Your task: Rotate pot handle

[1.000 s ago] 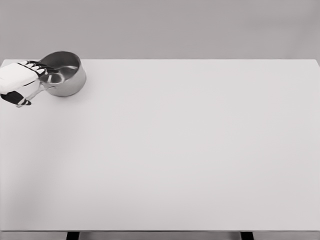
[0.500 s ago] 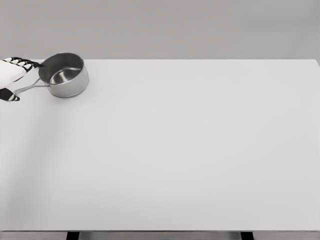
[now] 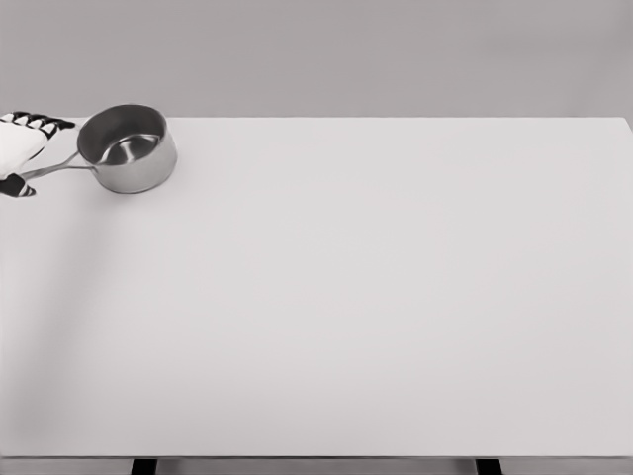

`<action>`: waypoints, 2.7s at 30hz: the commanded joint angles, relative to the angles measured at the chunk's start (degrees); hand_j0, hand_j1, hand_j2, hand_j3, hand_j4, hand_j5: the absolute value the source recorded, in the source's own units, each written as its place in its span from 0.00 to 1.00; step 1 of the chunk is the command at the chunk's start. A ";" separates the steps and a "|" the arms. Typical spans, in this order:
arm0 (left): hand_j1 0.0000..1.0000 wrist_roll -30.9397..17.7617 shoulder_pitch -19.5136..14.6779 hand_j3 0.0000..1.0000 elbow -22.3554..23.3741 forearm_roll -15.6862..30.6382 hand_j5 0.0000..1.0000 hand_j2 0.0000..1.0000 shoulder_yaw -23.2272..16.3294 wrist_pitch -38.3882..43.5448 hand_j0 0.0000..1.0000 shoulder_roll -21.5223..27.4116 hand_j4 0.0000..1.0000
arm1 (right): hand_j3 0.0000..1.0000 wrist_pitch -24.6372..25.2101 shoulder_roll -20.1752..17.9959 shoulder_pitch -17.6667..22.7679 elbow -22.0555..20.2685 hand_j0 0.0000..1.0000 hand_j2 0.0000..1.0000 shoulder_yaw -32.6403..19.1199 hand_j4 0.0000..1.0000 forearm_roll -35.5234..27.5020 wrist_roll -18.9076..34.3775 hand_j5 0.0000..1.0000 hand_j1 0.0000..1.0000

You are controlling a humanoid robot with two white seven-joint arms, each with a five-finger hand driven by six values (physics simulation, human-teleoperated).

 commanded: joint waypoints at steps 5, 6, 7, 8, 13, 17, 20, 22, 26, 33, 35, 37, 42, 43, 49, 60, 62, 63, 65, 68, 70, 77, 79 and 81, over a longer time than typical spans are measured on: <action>1.00 0.81 -0.88 1.00 4.32 -1.39 1.00 1.00 0.07 3.75 1.00 -3.35 1.00 | 1.00 -0.01 -0.01 0.00 -0.04 1.00 1.00 0.01 1.00 0.02 0.02 1.00 1.00; 1.00 0.90 -1.32 1.00 4.85 -1.57 1.00 1.00 0.07 4.44 1.00 -3.96 1.00 | 1.00 -0.01 -0.01 0.00 0.04 1.00 1.00 0.01 1.00 0.02 0.02 1.00 1.00; 1.00 0.90 -1.41 1.00 4.85 -2.01 1.00 1.00 0.07 4.89 1.00 -4.05 1.00 | 1.00 -0.01 -0.01 0.00 0.04 1.00 1.00 0.01 1.00 0.02 0.02 1.00 1.00; 1.00 0.90 -1.67 1.00 4.93 -2.54 1.00 1.00 0.07 5.50 1.00 -4.41 1.00 | 1.00 -0.01 -0.01 0.00 -0.04 1.00 1.00 0.01 1.00 0.02 0.02 1.00 1.00; 1.00 0.90 -2.99 1.00 7.13 -3.59 1.00 1.00 -0.02 6.12 1.00 -6.43 1.00 | 1.00 -0.01 -0.01 0.00 0.04 1.00 1.00 0.01 1.00 -0.07 0.02 1.00 1.00; 1.00 0.90 -4.57 1.00 9.95 -4.73 1.00 1.00 -0.02 6.21 1.00 -8.54 1.00 | 1.00 -0.01 -0.01 0.00 0.04 1.00 1.00 0.01 1.00 -0.07 0.02 1.00 1.00; 1.00 0.90 -4.57 1.00 9.95 -4.91 1.00 1.00 -0.02 6.91 1.00 -8.54 1.00 | 1.00 -0.01 -0.01 0.00 -0.04 1.00 1.00 0.01 1.00 -0.07 0.02 1.00 1.00; 1.00 0.90 -4.57 1.00 9.86 -5.08 1.00 1.00 -0.02 6.91 1.00 -8.54 1.00 | 1.00 -0.01 -0.01 0.00 0.04 1.00 1.00 0.01 1.00 0.02 0.02 1.00 1.00; 1.00 1.86 -4.92 1.00 9.94 -5.08 1.00 1.00 -0.02 7.17 1.00 -8.54 1.00 | 1.00 -0.01 -0.01 0.00 0.04 1.00 1.00 0.01 1.00 0.02 0.02 1.00 1.00; 1.00 3.01 -5.01 1.00 10.03 -6.84 1.00 1.00 -0.02 11.92 1.00 -10.73 1.00 | 1.00 -0.01 -0.01 0.00 0.04 1.00 1.00 0.01 1.00 0.02 0.02 1.00 1.00; 1.00 3.09 -5.19 1.00 10.12 -7.37 1.00 1.00 -0.02 12.53 1.00 -10.91 1.00 | 1.00 -0.01 -0.01 0.00 -0.04 1.00 1.00 0.01 1.00 -0.07 0.02 1.00 1.00; 1.00 3.36 -5.45 1.00 10.21 -7.81 1.00 1.00 -0.02 12.71 1.00 -11.44 1.00 | 1.00 -0.01 -0.01 0.00 0.04 1.00 1.00 0.01 1.00 0.02 0.02 1.00 1.00; 1.00 3.44 -5.01 1.00 9.51 -7.46 1.00 1.00 -0.02 11.74 1.00 -10.65 1.00 | 1.00 -0.01 -0.01 0.00 0.04 1.00 1.00 0.01 1.00 -0.07 0.02 1.00 1.00; 1.00 3.53 -5.01 1.00 9.51 -7.46 1.00 1.00 0.07 11.22 1.00 -10.47 1.00 | 1.00 -0.01 -0.01 0.00 0.04 1.00 1.00 0.01 1.00 0.02 0.02 1.00 1.00; 1.00 5.47 -4.66 1.00 8.19 -6.93 1.00 1.00 0.33 2.61 1.00 -7.48 1.00 | 1.00 -0.01 -0.01 0.00 -0.04 1.00 1.00 0.01 1.00 0.02 0.02 1.00 1.00; 1.00 5.55 -3.17 1.00 6.52 -4.73 1.00 1.00 0.33 -5.75 1.00 -5.20 1.00 | 1.00 -0.01 -0.01 0.00 -0.04 1.00 1.00 0.01 1.00 0.02 0.02 1.00 1.00; 1.00 5.55 -2.64 1.00 6.34 -4.73 1.00 1.00 0.42 -6.71 1.00 -5.20 1.00 | 1.00 -0.01 -0.01 0.00 -0.04 1.00 1.00 0.01 1.00 -0.07 0.02 1.00 1.00; 1.00 5.55 -2.55 1.00 6.08 -4.65 1.00 1.00 0.42 -8.47 1.00 -4.32 1.00 | 1.00 -0.01 -0.01 0.00 -0.04 1.00 1.00 0.01 1.00 -0.07 0.02 1.00 1.00; 1.00 5.55 -1.58 1.00 3.97 -1.57 1.00 1.00 0.42 -11.28 1.00 -1.60 1.00 | 1.00 -0.01 -0.01 0.00 0.04 1.00 1.00 0.01 1.00 0.02 0.02 1.00 1.00; 1.00 5.99 -0.79 1.00 0.81 0.98 1.00 1.00 0.60 -17.96 1.00 2.54 1.00 | 1.00 -0.01 -0.01 0.00 0.04 1.00 1.00 0.01 1.00 -0.07 0.02 1.00 1.00; 1.00 7.40 -0.79 1.00 -0.95 2.74 1.00 1.00 0.60 -25.33 1.00 5.26 1.00 | 1.00 -0.01 -0.01 0.00 0.04 1.00 1.00 0.01 1.00 -0.07 0.02 1.00 1.00; 1.00 6.96 -1.67 1.00 -17.20 9.33 1.00 1.00 0.77 -26.33 1.00 7.90 1.00 | 1.00 -0.01 -0.01 0.00 0.04 1.00 1.00 0.01 1.00 0.02 0.02 1.00 1.00; 1.00 6.78 -0.97 1.00 -23.09 9.24 1.00 1.00 0.60 -26.33 1.00 7.81 1.00 | 1.00 -0.01 -0.01 0.00 -0.04 1.00 1.00 0.01 1.00 0.02 0.02 1.00 1.00; 1.00 5.73 -0.62 1.00 -26.61 9.33 1.00 1.00 -0.11 -26.33 1.00 7.72 1.00 | 1.00 -0.01 -0.01 0.00 0.04 1.00 1.00 0.01 1.00 -0.07 0.02 1.00 1.00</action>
